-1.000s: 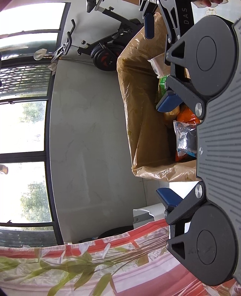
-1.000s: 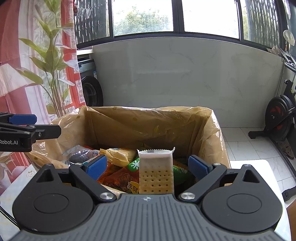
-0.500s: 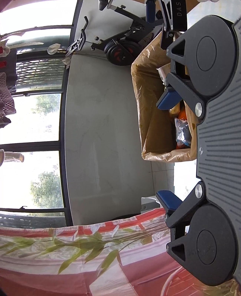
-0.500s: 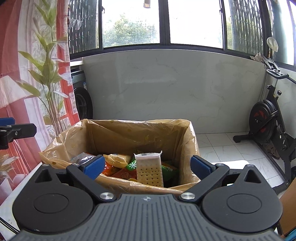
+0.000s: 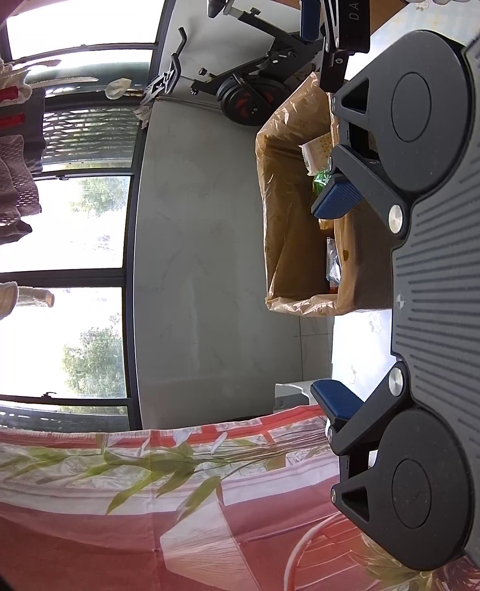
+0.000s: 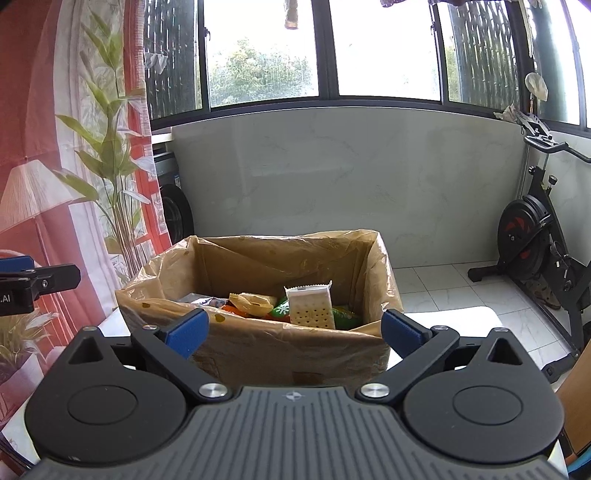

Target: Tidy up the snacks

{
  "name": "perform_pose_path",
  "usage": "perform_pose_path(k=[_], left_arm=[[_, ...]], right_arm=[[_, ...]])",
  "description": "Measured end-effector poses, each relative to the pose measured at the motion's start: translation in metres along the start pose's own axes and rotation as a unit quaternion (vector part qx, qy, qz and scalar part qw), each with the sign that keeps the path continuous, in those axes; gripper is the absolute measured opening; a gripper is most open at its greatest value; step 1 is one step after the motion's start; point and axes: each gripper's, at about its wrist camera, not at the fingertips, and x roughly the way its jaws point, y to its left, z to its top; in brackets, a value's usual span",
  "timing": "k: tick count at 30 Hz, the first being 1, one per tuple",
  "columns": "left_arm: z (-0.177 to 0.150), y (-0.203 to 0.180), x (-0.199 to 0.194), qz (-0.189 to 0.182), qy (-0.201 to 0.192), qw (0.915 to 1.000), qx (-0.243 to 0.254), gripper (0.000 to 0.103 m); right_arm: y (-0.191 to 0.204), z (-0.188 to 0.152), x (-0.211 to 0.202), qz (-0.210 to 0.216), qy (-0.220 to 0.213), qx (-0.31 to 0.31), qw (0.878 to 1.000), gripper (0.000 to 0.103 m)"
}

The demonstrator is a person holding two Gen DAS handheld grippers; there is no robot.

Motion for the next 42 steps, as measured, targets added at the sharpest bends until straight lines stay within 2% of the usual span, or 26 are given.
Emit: perform_pose_path(k=[23, 42], left_arm=[[-0.005, 0.011, -0.013, 0.003, -0.008, 0.9995, -0.031, 0.095], [-0.007, 0.012, -0.01, -0.015, -0.004, 0.9992, -0.037, 0.095]], right_arm=[[-0.004, -0.005, -0.011, -0.003, -0.014, 0.006, 1.0, 0.102], [-0.004, -0.005, -0.009, 0.001, -0.011, 0.008, 1.0, 0.102]])
